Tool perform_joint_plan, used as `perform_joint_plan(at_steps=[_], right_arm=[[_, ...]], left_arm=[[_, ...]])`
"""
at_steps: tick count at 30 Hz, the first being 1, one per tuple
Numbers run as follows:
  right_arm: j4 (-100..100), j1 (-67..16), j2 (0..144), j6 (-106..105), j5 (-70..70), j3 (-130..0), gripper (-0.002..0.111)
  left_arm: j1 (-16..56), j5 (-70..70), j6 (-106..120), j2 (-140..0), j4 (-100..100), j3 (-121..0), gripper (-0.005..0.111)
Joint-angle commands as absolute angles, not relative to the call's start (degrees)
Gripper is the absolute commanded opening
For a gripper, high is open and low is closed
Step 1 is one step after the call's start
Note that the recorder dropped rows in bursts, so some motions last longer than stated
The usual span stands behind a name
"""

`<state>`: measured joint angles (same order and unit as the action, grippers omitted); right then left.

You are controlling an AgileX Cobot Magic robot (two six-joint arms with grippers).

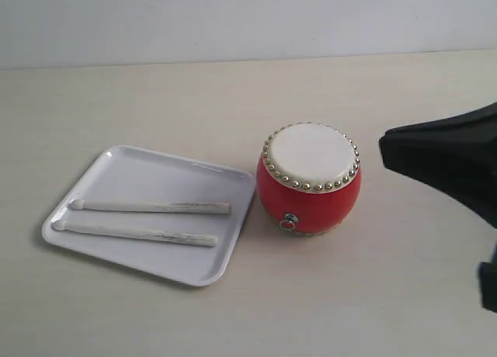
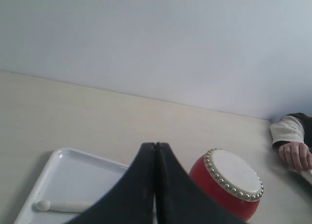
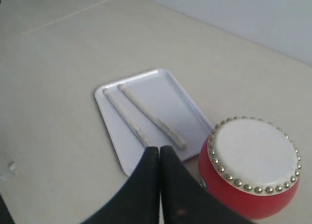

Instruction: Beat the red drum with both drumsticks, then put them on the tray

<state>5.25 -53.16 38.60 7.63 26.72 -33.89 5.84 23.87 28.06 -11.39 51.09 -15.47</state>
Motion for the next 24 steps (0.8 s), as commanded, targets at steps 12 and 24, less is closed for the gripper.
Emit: perform_joint_plan(at_steps=[12,24], right_arm=[[8.2,-52.9,30.0,7.3,26.1,-33.6,0.0],[13.1,-17.4,15.8,6.7,11.5,-16.8,0.0]], left_arm=[[5.9,23.8,28.5,-11.1,51.7,-15.3,0.0],[5.9,23.8,28.5,-11.1,51.7,-15.3,0.0]])
